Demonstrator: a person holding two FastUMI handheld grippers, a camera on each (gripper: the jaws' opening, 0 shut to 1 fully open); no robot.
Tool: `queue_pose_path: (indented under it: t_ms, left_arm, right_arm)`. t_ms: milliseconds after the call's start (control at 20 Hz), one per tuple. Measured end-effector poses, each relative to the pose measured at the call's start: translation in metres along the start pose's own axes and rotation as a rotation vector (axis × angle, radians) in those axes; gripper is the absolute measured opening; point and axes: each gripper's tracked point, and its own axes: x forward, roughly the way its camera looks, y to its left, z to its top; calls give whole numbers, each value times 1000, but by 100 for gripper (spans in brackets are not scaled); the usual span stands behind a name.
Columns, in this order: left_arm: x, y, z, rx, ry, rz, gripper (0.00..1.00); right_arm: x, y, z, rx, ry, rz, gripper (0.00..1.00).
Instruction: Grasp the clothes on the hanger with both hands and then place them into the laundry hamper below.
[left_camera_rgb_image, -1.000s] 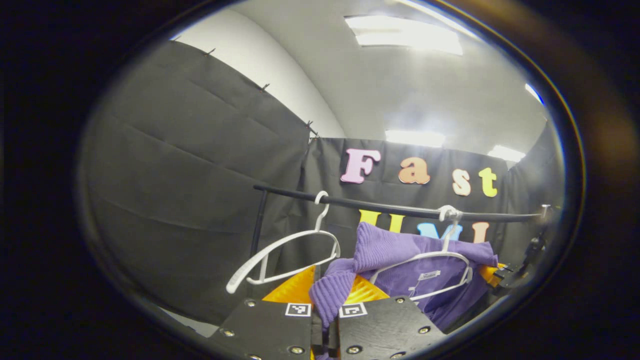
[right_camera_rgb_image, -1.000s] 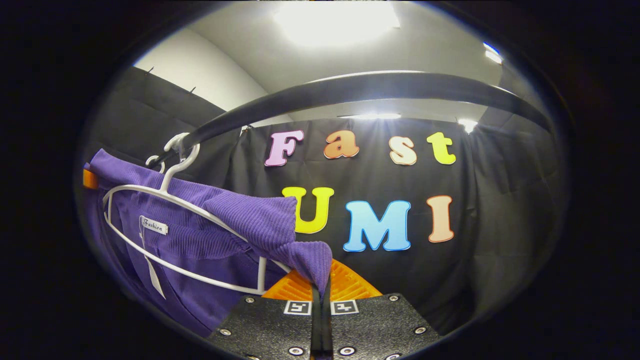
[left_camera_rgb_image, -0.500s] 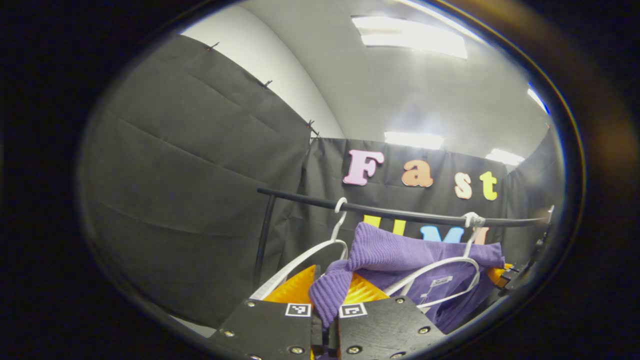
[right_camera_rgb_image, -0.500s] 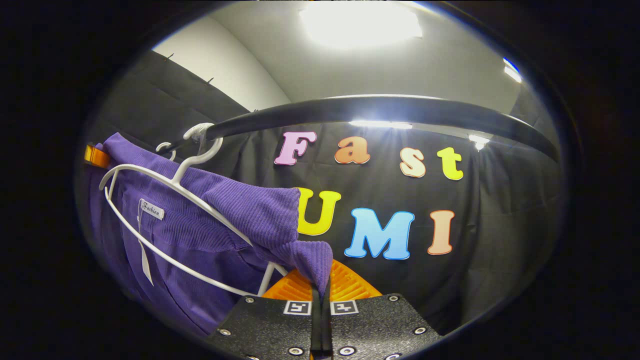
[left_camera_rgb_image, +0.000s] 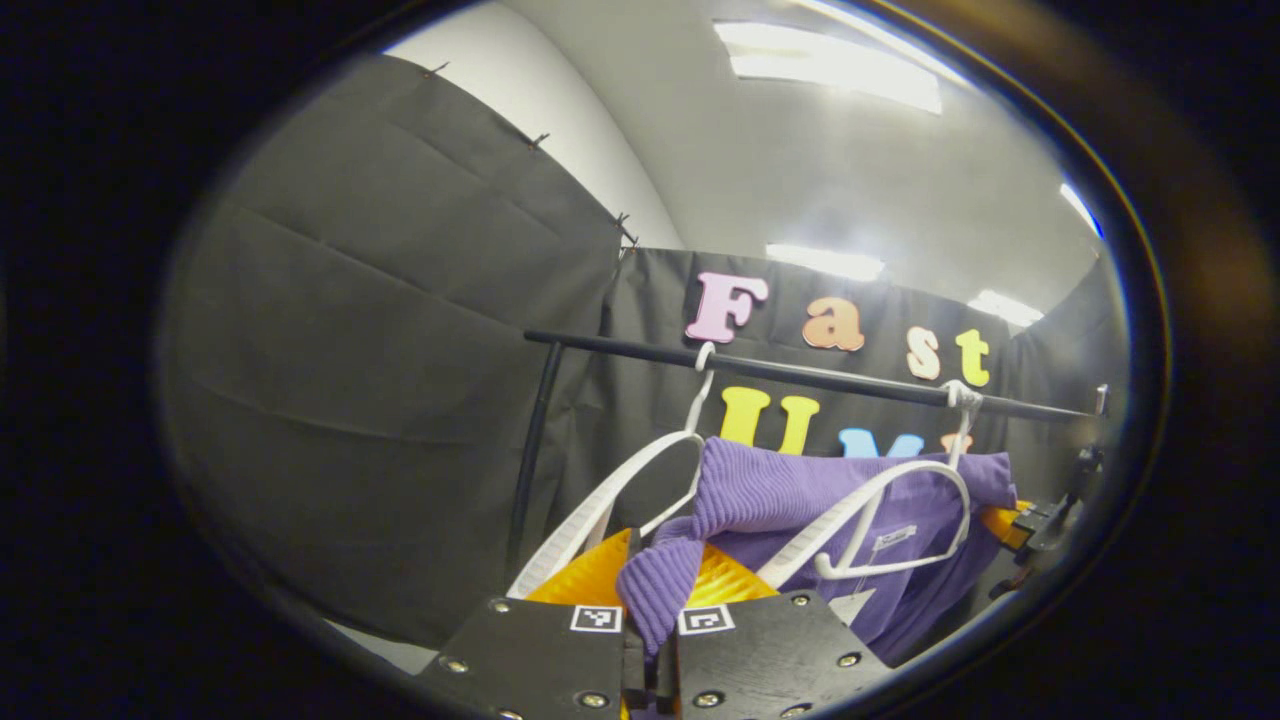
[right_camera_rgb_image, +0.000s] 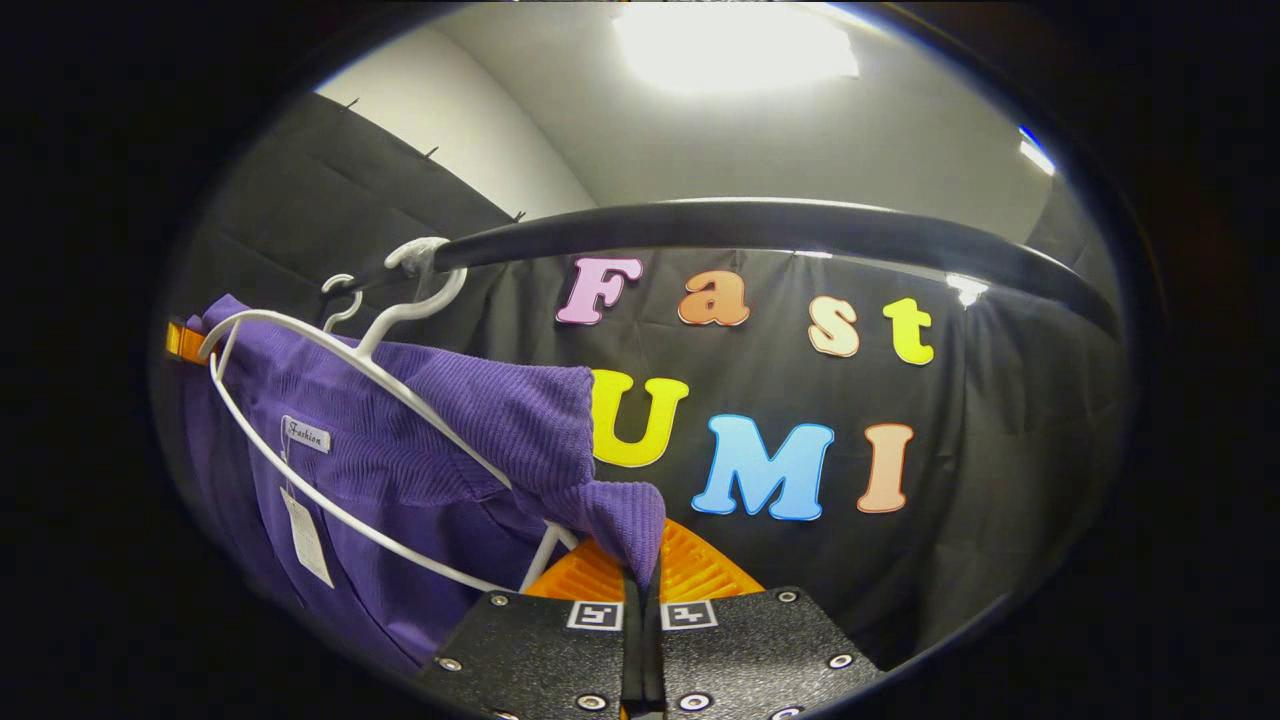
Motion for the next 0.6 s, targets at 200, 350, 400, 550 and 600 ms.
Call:
queue_pose_path:
  t_ms: [200, 350, 400, 550, 600]
  left_arm:
    - [-7, -6, -20, -13, 35, -1, 5]
    - [-9, -18, -31, -37, 56, -17, 5]
    - [-8, -25, -35, -38, 66, -23, 5]
    - [-6, -43, -45, -27, 90, -32, 5]
    - [-7, -50, -48, -32, 97, -39, 5]
  right_arm:
    - [-1, -4, -5, 0, 10, 4, 0]
    - [2, -15, -6, 7, 19, -6, 0]
    - [2, -17, -7, 9, 19, -9, 0]
    - [2, -27, -10, 12, 19, -21, 0]
    - [2, -33, -13, 13, 24, -26, 0]
